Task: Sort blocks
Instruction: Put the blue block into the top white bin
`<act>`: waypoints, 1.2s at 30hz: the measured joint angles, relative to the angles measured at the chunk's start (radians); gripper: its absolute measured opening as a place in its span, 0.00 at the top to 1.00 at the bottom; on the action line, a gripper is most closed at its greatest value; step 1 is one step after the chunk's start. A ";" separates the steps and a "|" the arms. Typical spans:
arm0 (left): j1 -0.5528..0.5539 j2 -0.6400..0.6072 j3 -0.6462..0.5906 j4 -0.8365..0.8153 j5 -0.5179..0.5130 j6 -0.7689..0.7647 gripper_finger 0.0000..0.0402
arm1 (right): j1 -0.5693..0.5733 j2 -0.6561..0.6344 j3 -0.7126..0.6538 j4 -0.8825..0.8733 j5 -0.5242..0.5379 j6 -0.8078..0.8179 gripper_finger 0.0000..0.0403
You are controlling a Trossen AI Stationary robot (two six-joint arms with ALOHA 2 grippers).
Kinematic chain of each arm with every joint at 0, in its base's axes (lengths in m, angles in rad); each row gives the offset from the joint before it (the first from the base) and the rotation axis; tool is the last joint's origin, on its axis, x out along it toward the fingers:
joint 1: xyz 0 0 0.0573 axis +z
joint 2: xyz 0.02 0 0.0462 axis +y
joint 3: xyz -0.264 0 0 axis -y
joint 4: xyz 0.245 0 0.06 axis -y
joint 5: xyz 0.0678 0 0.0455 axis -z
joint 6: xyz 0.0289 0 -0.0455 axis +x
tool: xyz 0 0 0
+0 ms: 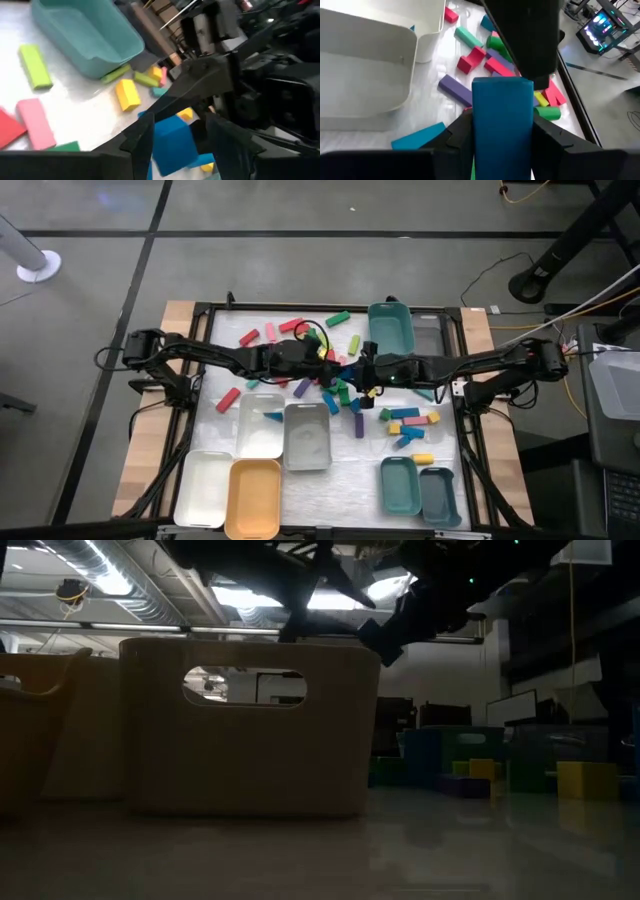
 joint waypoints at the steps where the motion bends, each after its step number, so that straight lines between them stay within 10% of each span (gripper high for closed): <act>1: 0.000 0.000 0.000 -0.015 0.000 -0.006 0.58 | 0.000 0.005 0.000 0.000 0.009 0.000 0.65; 36: 0.000 0.000 0.000 0.001 -0.083 -0.014 0.58 | 0.000 0.008 0.000 0.072 0.097 0.030 0.65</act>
